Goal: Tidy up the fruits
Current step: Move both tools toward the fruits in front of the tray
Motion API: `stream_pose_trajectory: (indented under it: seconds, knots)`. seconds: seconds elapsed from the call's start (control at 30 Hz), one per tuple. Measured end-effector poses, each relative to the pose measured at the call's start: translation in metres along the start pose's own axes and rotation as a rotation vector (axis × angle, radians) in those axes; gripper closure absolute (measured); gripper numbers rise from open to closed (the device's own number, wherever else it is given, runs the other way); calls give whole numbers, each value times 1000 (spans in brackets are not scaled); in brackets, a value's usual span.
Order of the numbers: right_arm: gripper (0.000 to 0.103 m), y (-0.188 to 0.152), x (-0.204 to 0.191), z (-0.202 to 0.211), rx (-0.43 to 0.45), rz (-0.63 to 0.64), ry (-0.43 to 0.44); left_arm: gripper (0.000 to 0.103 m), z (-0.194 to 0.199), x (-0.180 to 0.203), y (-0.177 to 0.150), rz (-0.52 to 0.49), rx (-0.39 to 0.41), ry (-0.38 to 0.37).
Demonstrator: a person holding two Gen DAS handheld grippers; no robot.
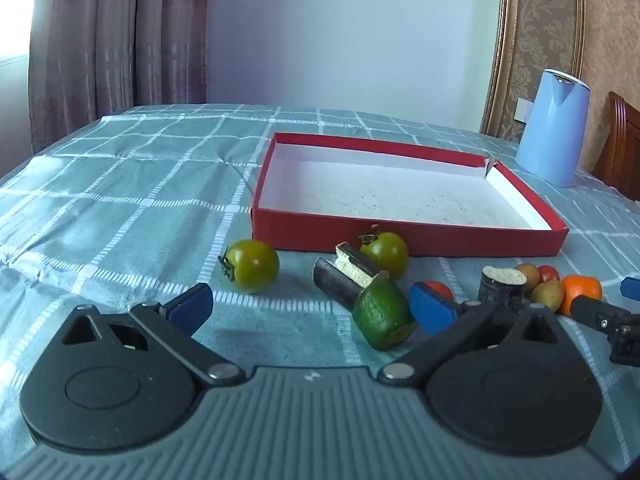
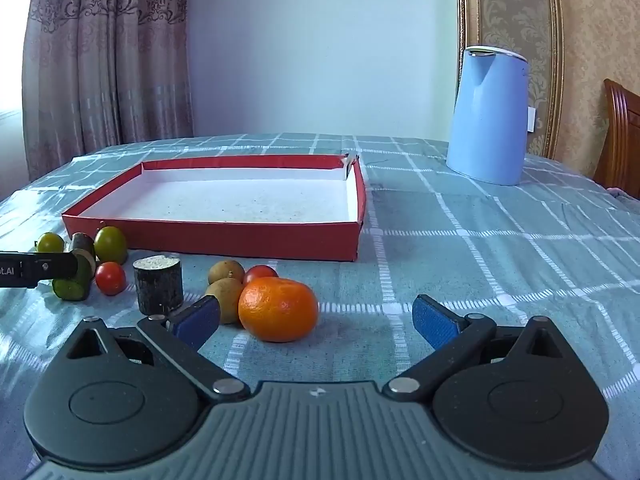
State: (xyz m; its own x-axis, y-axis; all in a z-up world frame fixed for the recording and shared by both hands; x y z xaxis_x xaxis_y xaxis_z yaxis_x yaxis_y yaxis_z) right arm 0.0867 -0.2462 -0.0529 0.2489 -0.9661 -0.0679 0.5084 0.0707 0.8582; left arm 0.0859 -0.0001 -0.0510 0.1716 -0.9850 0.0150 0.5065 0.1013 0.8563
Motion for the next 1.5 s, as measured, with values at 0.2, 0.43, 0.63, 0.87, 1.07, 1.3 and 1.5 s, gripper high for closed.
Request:
stream_pose_trajectory:
  seconds: [0.2, 0.43, 0.63, 0.87, 1.07, 1.3, 1.5]
  knots:
    - [0, -1, -1, -1, -13, 11, -11, 0, 3, 0, 2, -11, 14, 9]
    - [0, -2, 2, -4, -25, -15, -2, 0, 4, 3, 2, -43, 21, -1]
    - [0, -3, 1, -6, -38, -3, -9, 0, 1, 6, -3, -52, -8, -39]
    - [0, -3, 2, -6, -42, -16, -5, 0, 6, 13, -3, -110, 33, -8]
    - [0, -4, 2, -8, -53, -14, -4, 0, 14, 27, -9, -214, 36, 18]
    - [0, -3, 3, -8, -48, -18, -7, 0, 11, 34, -7, -192, 39, 17]
    - [0, -4, 5, -9, -52, -35, -14, 0, 10, 34, -9, -182, 31, 19]
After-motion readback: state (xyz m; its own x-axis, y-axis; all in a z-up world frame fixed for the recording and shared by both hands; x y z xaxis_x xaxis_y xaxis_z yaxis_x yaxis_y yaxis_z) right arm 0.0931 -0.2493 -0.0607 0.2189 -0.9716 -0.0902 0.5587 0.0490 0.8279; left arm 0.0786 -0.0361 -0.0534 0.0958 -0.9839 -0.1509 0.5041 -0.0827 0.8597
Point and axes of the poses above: each gripper's, at about its wrist camera, not at the fingertips, and z roughly against the way its jaws point, x to its right, y to its top, the point moved 10 cm from there along -z, roughly the way its jaws point, and after that the axes turned 8 degrees about y, right-handed, at the moved point
